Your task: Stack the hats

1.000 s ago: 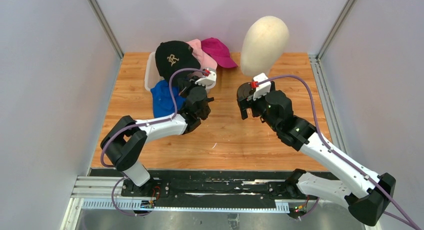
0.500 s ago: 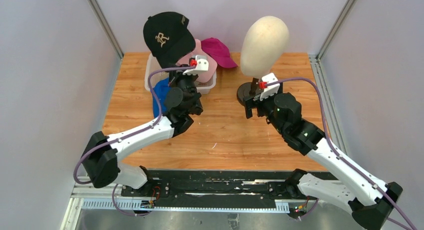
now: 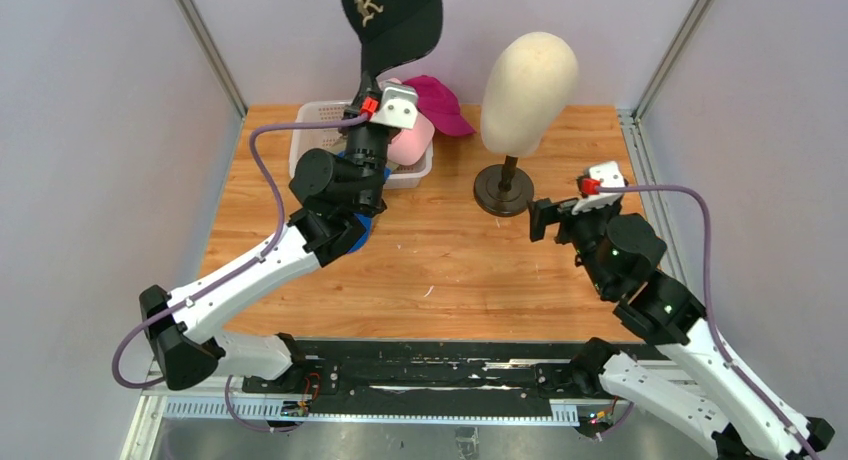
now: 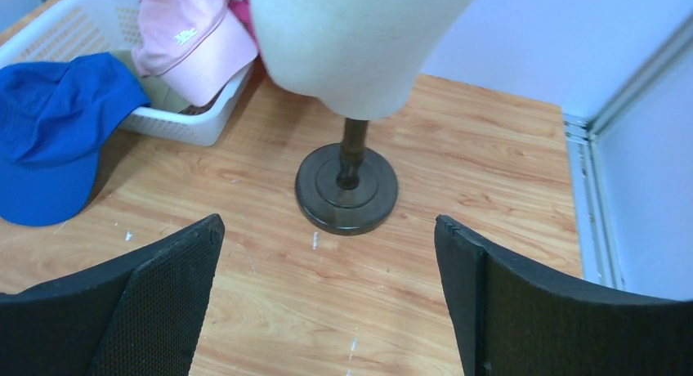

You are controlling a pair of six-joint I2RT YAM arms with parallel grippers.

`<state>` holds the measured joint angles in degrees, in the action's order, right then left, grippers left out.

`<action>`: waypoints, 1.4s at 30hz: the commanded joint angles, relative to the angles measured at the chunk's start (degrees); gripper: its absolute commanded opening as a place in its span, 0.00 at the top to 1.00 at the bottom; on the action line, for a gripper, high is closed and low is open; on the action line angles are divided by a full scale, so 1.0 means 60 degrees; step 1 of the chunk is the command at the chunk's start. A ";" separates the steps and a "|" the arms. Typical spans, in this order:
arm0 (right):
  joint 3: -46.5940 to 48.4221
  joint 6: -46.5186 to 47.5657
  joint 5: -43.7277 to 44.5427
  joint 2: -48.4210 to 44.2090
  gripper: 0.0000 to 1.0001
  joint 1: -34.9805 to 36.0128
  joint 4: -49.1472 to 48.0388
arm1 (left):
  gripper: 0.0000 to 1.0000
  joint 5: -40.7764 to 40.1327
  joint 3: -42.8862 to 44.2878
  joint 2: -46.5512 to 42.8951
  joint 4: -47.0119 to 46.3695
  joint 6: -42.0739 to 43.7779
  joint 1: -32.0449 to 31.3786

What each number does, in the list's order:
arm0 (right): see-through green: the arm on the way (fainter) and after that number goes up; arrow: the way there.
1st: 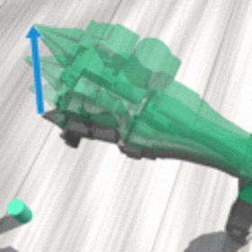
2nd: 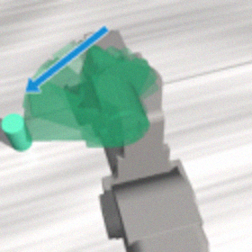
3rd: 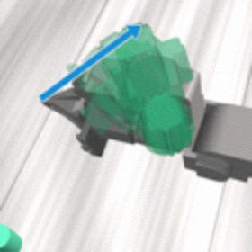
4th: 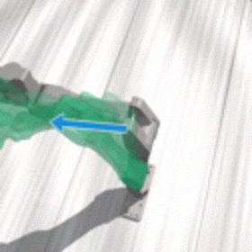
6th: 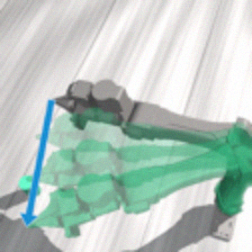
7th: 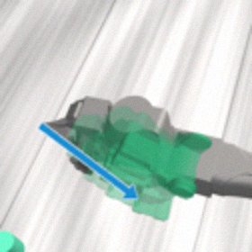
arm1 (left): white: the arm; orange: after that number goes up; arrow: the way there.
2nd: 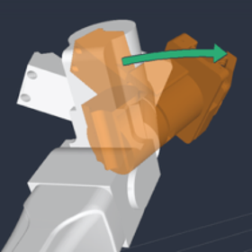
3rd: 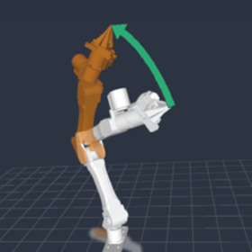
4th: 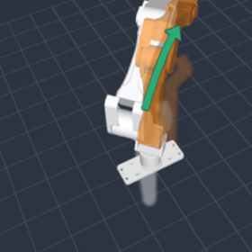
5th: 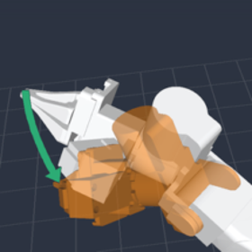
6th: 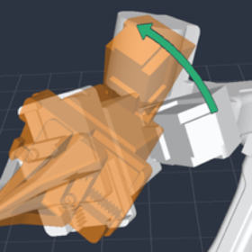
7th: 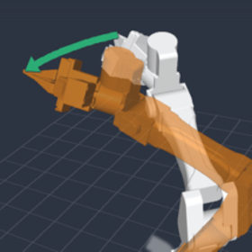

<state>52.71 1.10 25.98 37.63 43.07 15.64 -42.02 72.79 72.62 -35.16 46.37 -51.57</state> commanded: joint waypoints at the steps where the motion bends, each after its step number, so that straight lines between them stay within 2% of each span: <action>1: -0.0060 -0.0171 0.1211 -0.0746 0.01 -0.0072 0.0655 | 1.00 0.1991 0.0749 0.0413 0.0899 -0.0092 -0.0117; 7: -0.0199 -0.0363 0.1660 -0.1370 0.01 -0.0078 0.1024 | 1.00 0.3077 0.1731 0.1637 0.0923 0.0983 -0.0178; 13: -0.0268 -0.0662 0.1909 -0.1528 0.01 -0.0080 0.1337 | 1.00 0.3929 0.2597 0.2734 0.0870 0.1262 -0.0235; 18: -0.0400 -0.0792 0.1891 -0.1694 0.00 -0.0084 0.1366 | 1.00 0.4293 0.2780 0.3417 0.0321 0.1838 -0.0370; 22: -0.0447 -0.0814 0.1940 -0.1832 0.00 -0.0070 0.1380 | 1.00 0.4513 0.2206 0.3576 -0.0565 0.2497 -0.0539; 31: -0.0460 -0.0807 0.1834 -0.1915 0.00 -0.0074 0.1395 | 1.00 0.4834 0.0557 0.3476 -0.2460 0.2919 -0.0538; 36: -0.0480 -0.0836 0.1752 -0.1964 0.00 -0.0074 0.1407 | 1.00 0.5759 -0.0576 0.3143 -0.3796 0.2466 -0.0154; 42: -0.0508 -0.0828 0.1691 -0.1969 0.00 -0.0085 0.1415 | 1.00 0.6757 -0.1067 0.2709 -0.4023 0.1484 0.0472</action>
<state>50.37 -3.25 36.16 26.39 42.96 24.18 -7.22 66.92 93.41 -51.31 59.31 -51.09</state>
